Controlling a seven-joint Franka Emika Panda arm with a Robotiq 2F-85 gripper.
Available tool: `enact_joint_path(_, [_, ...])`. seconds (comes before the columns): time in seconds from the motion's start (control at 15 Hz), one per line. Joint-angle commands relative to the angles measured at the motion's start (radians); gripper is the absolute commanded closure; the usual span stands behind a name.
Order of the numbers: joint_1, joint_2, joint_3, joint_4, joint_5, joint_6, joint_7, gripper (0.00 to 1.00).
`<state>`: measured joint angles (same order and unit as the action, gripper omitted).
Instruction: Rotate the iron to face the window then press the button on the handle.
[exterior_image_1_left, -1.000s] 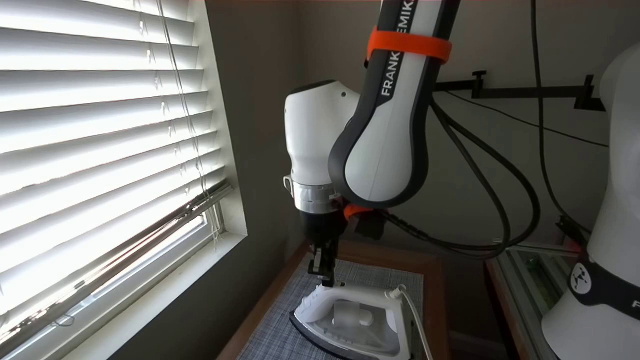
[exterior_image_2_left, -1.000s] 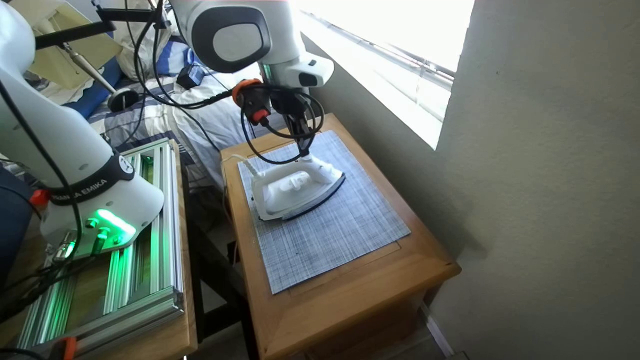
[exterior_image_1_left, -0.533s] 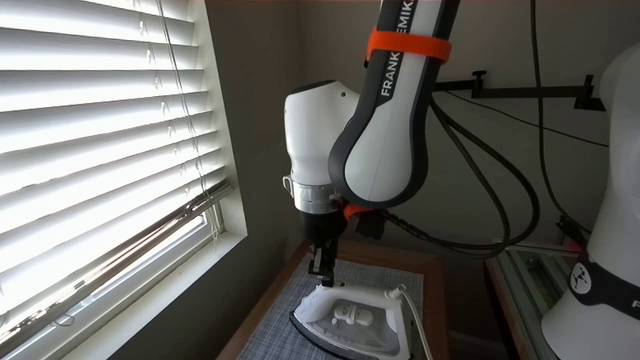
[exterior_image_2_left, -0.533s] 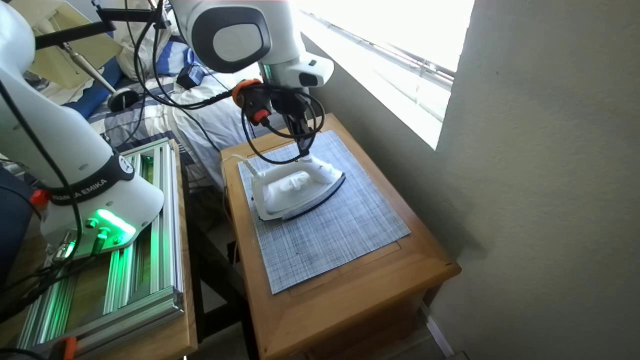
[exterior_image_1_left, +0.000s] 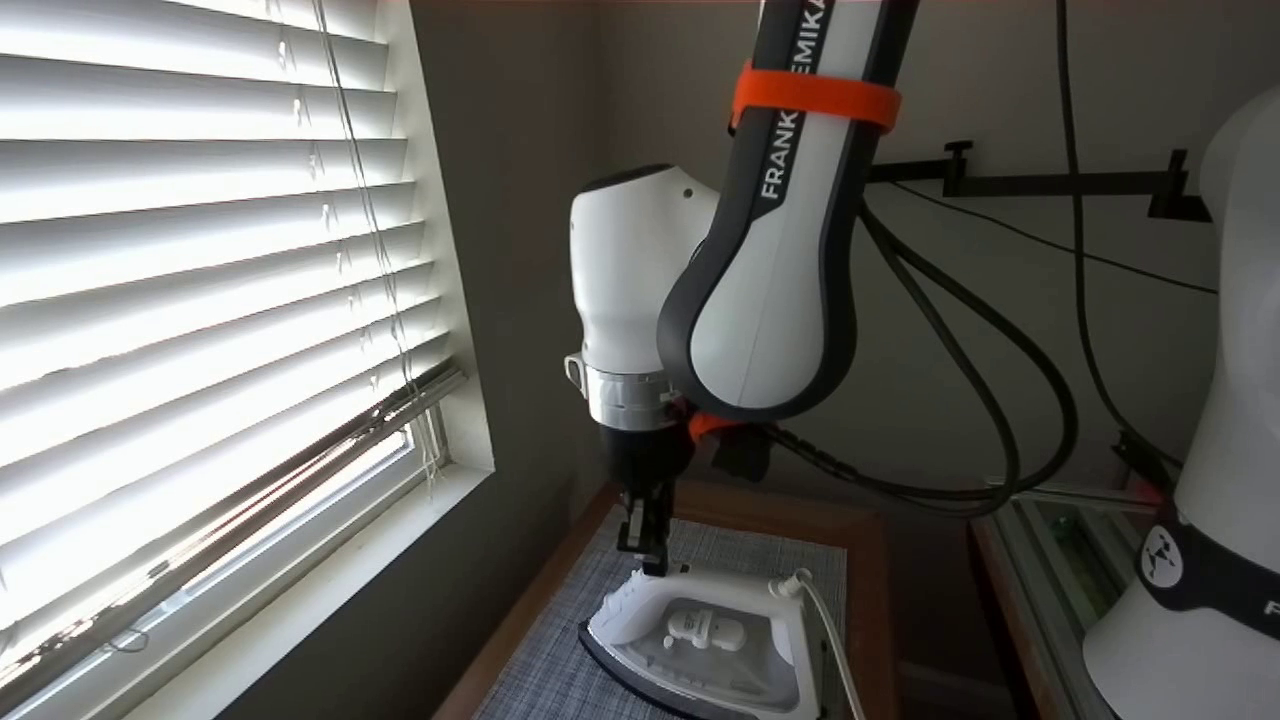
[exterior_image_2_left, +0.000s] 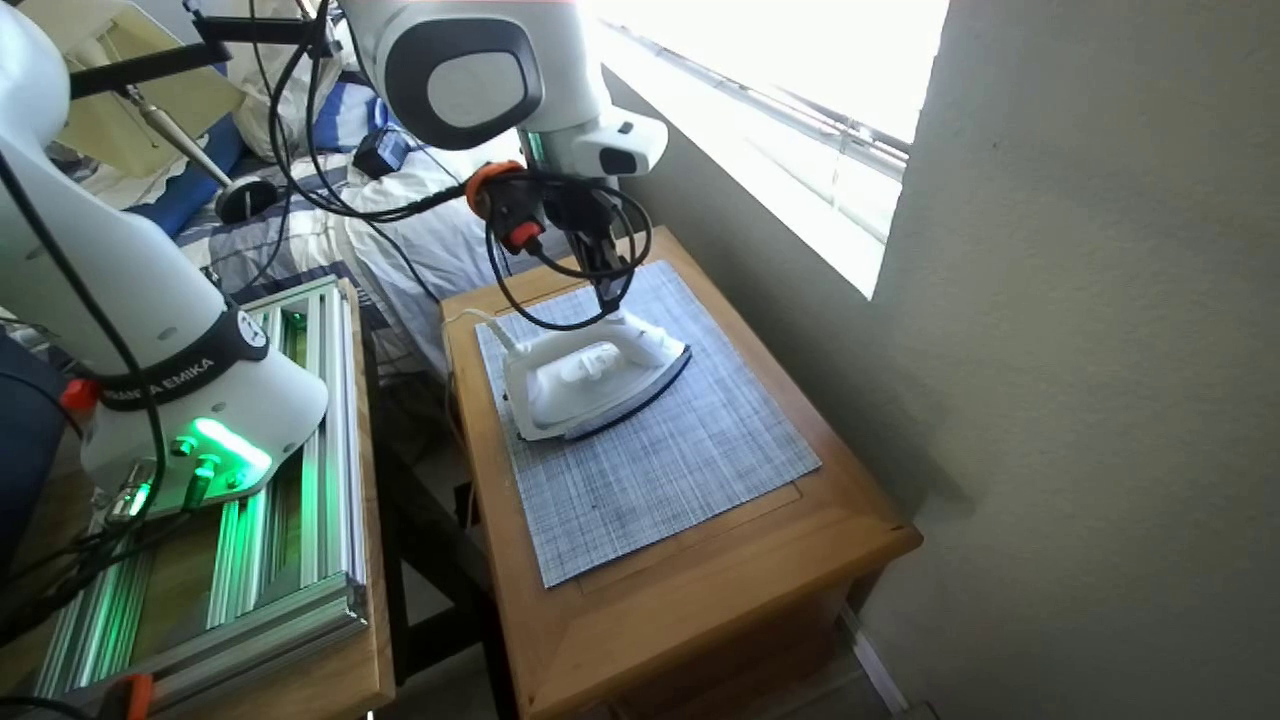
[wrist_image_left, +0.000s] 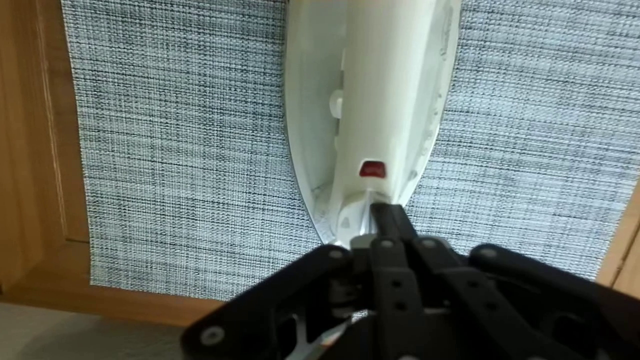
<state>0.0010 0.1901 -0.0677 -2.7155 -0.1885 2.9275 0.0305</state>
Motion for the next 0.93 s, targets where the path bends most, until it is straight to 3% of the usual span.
enact_joint_path(0.0, [-0.004,0.122,-0.006,0.031,0.003,0.067,-0.034,1.00])
enact_joint_path(0.87, [-0.004,0.136,-0.008,0.033,0.005,0.072,-0.049,1.00])
